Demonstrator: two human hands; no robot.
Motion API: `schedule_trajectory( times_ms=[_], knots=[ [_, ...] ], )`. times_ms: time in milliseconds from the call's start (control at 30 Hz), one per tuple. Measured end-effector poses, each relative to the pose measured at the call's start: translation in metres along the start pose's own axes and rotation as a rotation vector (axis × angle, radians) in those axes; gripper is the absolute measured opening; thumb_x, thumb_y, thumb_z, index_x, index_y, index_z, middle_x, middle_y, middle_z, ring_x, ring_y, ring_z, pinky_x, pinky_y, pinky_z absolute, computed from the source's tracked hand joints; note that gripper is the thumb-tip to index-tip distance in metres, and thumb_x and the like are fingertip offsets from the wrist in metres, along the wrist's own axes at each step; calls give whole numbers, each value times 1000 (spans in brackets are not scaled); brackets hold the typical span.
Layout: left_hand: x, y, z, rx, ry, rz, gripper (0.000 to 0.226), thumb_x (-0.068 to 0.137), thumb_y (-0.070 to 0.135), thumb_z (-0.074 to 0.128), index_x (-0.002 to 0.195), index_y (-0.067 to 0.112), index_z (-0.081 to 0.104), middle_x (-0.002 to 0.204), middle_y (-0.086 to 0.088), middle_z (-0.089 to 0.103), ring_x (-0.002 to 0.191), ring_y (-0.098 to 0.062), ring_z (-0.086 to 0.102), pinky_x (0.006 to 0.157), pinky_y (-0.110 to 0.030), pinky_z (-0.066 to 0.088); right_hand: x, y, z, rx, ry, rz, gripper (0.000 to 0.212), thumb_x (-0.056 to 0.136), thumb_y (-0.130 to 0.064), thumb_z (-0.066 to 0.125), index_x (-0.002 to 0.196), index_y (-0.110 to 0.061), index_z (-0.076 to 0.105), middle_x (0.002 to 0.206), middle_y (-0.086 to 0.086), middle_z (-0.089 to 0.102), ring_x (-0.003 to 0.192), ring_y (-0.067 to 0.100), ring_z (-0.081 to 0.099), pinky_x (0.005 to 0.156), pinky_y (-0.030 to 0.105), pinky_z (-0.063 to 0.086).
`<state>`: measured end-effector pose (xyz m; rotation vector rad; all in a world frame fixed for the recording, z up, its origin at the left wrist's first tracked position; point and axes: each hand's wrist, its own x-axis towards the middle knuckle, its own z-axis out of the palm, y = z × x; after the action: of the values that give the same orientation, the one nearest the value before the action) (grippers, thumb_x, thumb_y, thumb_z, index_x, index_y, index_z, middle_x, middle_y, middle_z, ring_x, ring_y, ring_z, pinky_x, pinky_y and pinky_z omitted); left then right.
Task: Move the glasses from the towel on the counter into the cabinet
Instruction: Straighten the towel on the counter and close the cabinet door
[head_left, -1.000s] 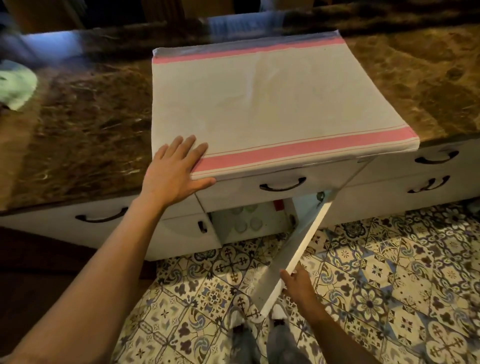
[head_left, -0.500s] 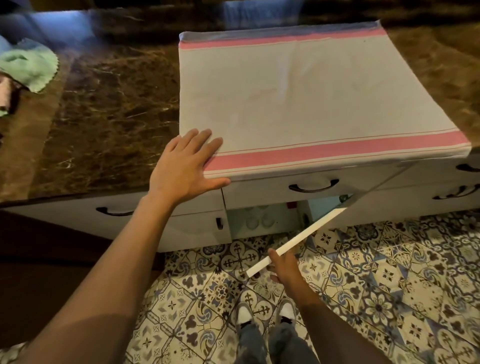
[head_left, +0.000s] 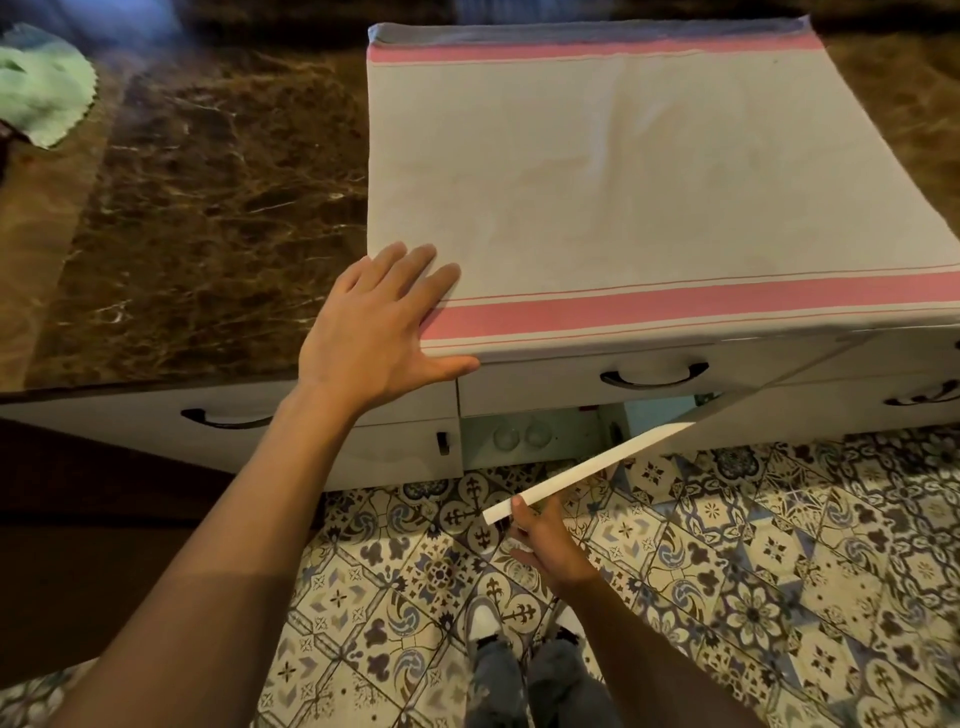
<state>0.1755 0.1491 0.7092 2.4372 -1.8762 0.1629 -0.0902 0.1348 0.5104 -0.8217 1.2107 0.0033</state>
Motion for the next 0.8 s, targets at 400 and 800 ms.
schedule_trajectory(
  times_ms=[400, 800],
  knots=[
    [1, 1, -1, 7, -1, -10, 92, 79, 86, 34, 148, 26, 30, 157, -3, 30, 144, -27, 24, 116, -48, 23, 16, -16, 22, -90, -49, -42, 89, 100, -34, 52, 150, -39, -22, 157, 7, 32, 139, 31, 39, 108, 55, 39],
    [1, 1, -2, 9, -12, -23, 93, 79, 87, 34, 149, 26, 30, 158, -3, 29, 145, -27, 23, 117, -47, 22, 33, -36, 37, -28, -33, -60, 91, 101, -29, 51, 149, -34, -26, 157, 14, 31, 136, 35, 42, 105, 53, 40]
  ],
)
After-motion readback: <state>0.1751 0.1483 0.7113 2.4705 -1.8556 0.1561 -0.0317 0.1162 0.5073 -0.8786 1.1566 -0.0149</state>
